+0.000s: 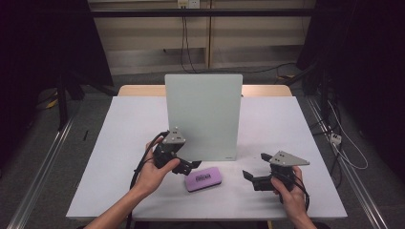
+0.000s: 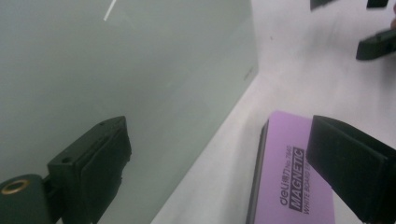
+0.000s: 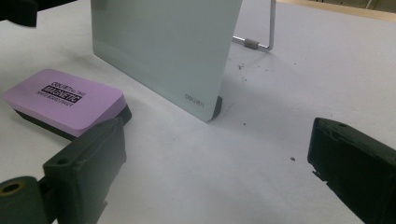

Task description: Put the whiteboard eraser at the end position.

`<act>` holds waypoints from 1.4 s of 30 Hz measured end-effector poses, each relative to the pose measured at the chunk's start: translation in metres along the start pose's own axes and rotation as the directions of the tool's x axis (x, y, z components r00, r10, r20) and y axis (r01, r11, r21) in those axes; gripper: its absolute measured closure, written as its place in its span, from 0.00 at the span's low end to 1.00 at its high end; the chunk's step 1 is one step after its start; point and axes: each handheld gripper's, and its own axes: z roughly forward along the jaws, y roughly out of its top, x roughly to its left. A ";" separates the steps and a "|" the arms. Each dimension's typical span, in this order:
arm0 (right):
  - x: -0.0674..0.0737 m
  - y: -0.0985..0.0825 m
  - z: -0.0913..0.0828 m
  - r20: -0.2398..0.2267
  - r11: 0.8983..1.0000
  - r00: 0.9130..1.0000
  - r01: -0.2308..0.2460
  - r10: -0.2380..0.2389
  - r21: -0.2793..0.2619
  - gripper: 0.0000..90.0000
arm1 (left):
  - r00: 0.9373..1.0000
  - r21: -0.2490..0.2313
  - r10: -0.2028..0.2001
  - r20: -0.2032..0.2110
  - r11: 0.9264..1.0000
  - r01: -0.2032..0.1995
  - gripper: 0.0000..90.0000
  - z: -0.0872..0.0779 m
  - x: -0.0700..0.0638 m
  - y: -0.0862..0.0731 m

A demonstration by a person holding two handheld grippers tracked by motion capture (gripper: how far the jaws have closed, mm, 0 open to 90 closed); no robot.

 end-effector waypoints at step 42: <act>-0.003 -0.007 -0.008 0.041 0.999 0.998 -0.040 0.039 0.023 0.05 | 0.969 -0.120 -0.164 -0.186 0.982 0.144 0.07 -0.069 0.020 -0.091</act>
